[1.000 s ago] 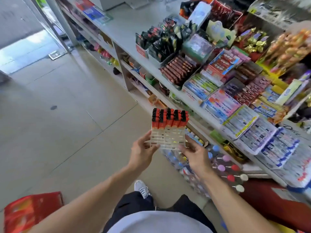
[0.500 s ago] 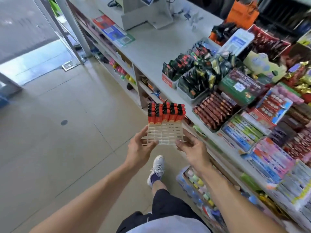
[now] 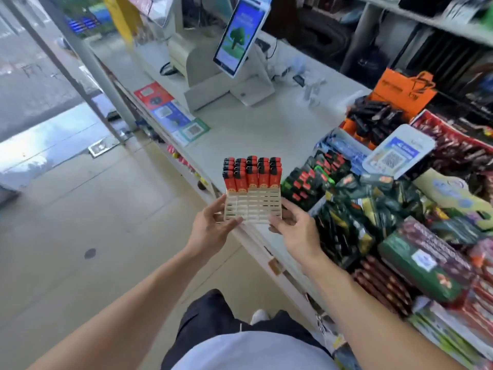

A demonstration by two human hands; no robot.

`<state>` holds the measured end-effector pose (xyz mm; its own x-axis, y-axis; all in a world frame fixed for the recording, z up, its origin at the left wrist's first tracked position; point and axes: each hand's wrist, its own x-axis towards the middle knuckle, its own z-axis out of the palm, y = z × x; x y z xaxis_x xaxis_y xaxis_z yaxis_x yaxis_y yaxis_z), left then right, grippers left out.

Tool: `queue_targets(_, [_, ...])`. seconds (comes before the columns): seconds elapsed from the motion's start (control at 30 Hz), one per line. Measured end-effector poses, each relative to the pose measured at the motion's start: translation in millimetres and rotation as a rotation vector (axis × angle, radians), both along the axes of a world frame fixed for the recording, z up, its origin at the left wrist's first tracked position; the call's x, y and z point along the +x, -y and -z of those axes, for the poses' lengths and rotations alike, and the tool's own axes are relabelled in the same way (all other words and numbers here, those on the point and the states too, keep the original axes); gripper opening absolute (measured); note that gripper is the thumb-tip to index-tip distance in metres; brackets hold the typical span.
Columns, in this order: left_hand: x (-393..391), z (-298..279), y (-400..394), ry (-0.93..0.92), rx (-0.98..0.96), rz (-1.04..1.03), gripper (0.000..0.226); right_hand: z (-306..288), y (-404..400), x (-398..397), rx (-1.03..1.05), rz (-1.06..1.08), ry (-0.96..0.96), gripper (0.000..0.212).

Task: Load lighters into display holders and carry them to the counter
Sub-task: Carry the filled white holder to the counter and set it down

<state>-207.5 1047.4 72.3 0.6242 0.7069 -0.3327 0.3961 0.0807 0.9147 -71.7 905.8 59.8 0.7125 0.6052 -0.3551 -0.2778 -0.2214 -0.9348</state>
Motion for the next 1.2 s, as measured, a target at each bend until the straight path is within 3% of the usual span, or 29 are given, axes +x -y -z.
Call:
queue_targets(0.27, [122, 25, -153, -0.085, -0.003, 0.244, 0.058, 15, -123, 95, -0.135, 0.168, -0.042, 0.042])
queue_targets(0.47, [221, 56, -230, -0.157, -0.003, 0.494, 0.051, 47, -187, 146, -0.352, 0.393, -0.099, 0.046])
queue_targets(0.7, [303, 87, -253, -0.228, -0.003, 0.73, 0.058, 68, -212, 184, -0.484, 0.631, -0.082, 0.034])
queue_targets(0.93, [364, 105, -257, -0.263, 0.041, 0.858, 0.059, 83, -223, 220, -0.482, 0.771, -0.076, 0.038])
queue_targets(1.1, [403, 113, -262, -0.247, 0.269, 0.949, 0.077, 91, -228, 248, -0.501, 0.813, -0.007, 0.025])
queue_targets(1.2, [417, 115, -257, -0.24, 0.353, 0.959, 0.083, 98, -232, 257, -0.558, 0.79, 0.019, 0.032])
